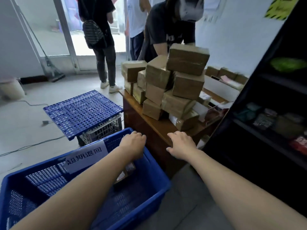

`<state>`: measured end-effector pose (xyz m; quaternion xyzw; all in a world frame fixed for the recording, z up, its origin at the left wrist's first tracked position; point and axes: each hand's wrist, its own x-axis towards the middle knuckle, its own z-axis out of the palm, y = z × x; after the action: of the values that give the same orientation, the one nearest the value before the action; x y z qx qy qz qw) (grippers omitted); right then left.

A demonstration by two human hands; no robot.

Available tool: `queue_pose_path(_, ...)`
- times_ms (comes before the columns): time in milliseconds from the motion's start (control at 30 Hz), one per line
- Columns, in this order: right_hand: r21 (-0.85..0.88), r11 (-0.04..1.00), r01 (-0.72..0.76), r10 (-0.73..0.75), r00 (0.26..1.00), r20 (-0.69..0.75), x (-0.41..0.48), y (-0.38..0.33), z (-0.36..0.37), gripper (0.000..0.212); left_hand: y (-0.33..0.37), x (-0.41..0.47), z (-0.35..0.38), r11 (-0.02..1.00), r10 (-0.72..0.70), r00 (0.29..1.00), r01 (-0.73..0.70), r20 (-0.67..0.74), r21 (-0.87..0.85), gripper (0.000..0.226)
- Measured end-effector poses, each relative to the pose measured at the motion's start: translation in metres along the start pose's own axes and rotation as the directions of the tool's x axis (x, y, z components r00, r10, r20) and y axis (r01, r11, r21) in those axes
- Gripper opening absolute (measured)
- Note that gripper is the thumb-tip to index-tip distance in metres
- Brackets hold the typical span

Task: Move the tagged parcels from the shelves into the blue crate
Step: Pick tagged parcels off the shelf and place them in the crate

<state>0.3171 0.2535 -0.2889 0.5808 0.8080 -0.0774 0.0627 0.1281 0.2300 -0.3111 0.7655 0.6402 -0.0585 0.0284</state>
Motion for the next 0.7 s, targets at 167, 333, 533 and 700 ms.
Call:
queue_pose_path(167,0.004,0.995,-0.097,0.097,0.994,-0.046,-0.047,0.073,-0.03,0.064,0.082,0.014,-0.043,0.997,0.073,0.995,-0.073,-0.07,-0.006,0.037)
queue_pose_path(333,0.004,0.984,-0.179,0.179,0.981,-0.075,-0.103,0.146,-0.052,0.063,0.17,0.023,-0.077,0.988,0.151,0.983,-0.152,-0.106,0.004,0.044)
queue_pose_path(533,-0.001,0.968,-0.25,0.247,0.959,-0.136,-0.177,0.238,-0.076,0.059,0.277,0.025,-0.111,0.964,0.263,0.947,-0.264,-0.186,0.02,0.045)
queue_pose_path(700,-0.007,0.943,-0.333,0.326,0.927,-0.189,-0.232,0.31,-0.088,0.06,0.365,0.031,-0.13,0.933,0.356,0.906,-0.358,-0.228,0.033,0.039)
